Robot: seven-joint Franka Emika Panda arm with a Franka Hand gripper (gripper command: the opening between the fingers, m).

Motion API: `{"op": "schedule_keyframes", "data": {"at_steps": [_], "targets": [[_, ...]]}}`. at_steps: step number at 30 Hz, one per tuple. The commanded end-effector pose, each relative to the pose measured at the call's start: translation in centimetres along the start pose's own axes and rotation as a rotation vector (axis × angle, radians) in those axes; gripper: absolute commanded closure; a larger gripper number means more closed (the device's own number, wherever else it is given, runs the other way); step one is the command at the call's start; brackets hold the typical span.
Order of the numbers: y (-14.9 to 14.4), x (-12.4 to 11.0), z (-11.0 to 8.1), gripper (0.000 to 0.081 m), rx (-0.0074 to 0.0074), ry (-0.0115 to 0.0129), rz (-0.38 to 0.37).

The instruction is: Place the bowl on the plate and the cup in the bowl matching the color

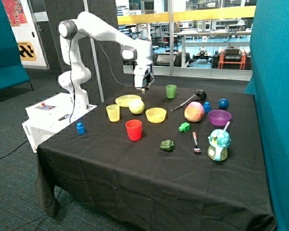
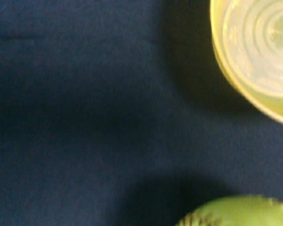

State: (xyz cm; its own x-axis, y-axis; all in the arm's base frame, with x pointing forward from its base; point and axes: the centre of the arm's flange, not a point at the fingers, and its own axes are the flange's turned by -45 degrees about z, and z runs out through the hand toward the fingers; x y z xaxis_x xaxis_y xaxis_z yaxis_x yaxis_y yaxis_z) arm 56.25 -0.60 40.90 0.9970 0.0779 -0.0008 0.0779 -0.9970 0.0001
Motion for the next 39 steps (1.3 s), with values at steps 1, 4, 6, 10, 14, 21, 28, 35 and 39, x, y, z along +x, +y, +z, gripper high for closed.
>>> {"op": "schedule_keyframes", "data": {"at_steps": [1,4,6,10,14,21,28,35,39], "targets": [[0.2,2.8,1.9,0.0645,0.0001,0.0008,-0.014],[-0.2,3.4,2.6,0.0638,0.0001,0.0008,-0.040],[-0.4,3.7,3.0,0.0631,0.0001,0.0008,-0.051],[-1.0,4.2,3.7,0.0551,0.0001,0.0008,-0.089],[-1.6,4.6,4.4,0.0452,0.0001,0.0008,-0.137],[-2.3,5.3,6.2,0.0421,0.0001,0.0008,-0.188],[-1.4,6.1,6.6,0.0396,0.0001,0.0008,-0.190],[0.0,6.5,6.4,0.0393,0.0001,0.0008,-0.182],[0.6,6.4,6.7,0.0417,0.0001,0.0008,-0.167]]}}
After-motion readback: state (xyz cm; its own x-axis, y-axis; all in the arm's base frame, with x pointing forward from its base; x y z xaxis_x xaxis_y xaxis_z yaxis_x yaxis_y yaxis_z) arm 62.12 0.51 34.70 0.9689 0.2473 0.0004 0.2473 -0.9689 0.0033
